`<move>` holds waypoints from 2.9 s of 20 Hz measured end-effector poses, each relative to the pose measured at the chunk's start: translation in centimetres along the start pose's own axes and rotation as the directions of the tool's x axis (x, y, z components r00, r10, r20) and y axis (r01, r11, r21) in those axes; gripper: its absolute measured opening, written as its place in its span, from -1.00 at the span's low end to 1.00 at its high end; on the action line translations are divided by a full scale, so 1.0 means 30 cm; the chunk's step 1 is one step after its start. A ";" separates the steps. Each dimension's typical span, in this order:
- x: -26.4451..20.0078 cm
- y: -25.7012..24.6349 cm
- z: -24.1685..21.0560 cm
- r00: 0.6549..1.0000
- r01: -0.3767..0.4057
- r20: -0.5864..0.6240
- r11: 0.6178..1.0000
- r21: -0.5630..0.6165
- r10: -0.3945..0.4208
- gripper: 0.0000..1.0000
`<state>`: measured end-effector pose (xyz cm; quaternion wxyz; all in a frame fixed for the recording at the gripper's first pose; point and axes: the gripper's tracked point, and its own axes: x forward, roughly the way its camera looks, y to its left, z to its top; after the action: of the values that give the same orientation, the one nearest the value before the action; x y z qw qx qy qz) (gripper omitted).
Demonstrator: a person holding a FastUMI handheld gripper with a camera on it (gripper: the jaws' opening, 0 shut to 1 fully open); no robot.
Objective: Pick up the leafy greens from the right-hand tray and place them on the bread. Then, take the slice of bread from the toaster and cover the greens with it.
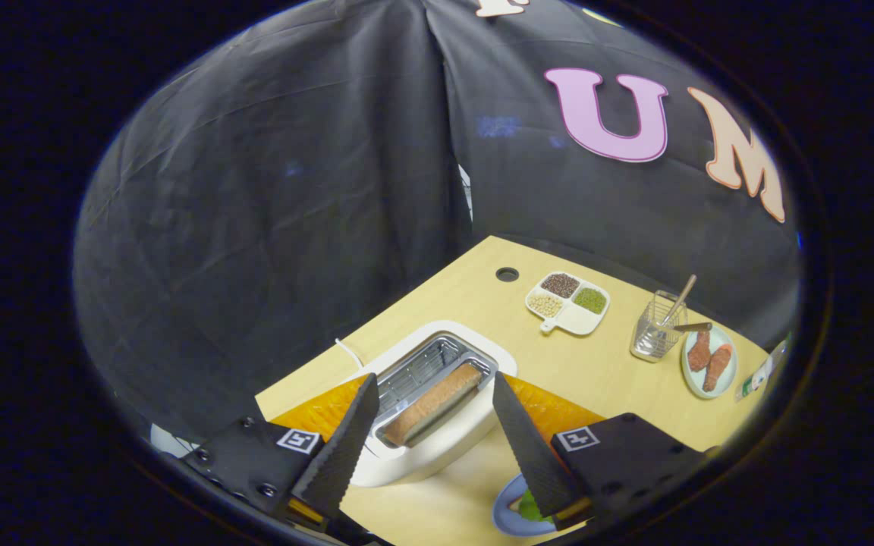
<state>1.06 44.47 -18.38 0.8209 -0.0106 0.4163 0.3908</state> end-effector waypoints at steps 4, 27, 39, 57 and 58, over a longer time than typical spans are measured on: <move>0.047 -0.023 -0.022 0.998 0.038 -0.042 0.999 0.029 -0.037 0.76; -0.043 -0.029 0.011 1.000 0.009 -0.003 0.993 0.121 -0.008 -0.85; -0.221 -0.162 0.043 0.991 -0.072 0.124 0.975 0.210 0.046 -0.86; -0.279 -0.454 -0.307 0.998 0.033 0.027 0.916 0.399 -0.048 -0.86; -0.277 -0.465 -0.326 0.999 0.037 0.022 0.913 0.407 -0.050 -0.86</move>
<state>0.63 26.18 -23.33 0.8201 0.1572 0.4750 0.2776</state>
